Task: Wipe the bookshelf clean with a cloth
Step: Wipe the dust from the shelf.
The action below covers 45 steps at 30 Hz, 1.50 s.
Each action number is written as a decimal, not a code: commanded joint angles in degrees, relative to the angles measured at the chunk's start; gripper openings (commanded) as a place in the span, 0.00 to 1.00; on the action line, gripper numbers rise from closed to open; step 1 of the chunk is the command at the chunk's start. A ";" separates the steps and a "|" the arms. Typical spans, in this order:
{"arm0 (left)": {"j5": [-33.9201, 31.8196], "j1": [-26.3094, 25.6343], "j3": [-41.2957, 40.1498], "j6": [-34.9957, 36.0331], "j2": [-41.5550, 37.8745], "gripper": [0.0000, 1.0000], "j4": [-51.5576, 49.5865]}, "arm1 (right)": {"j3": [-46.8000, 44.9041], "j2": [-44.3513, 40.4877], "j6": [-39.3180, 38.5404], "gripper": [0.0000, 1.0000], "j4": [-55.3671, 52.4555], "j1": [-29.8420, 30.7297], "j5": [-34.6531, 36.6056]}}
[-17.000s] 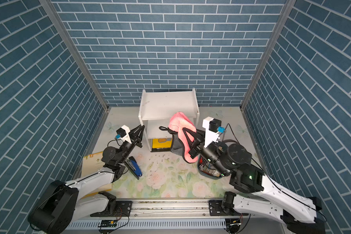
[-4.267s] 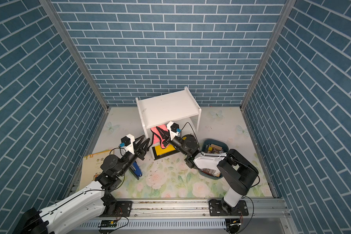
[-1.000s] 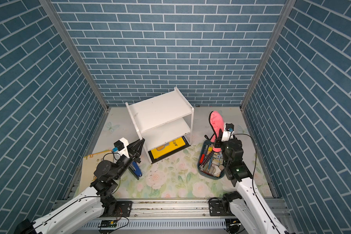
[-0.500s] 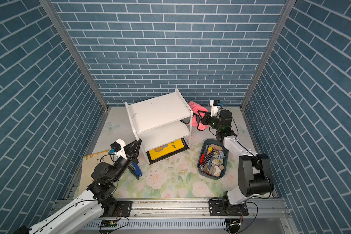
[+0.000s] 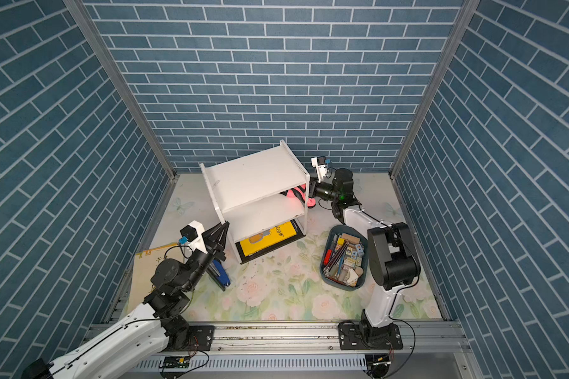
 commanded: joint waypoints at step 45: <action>-3.04 0.60 2.07 -3.93 8.47 0.00 -0.58 | -36.73 -39.01 -2.76 0.00 7.59 -2.94 6.65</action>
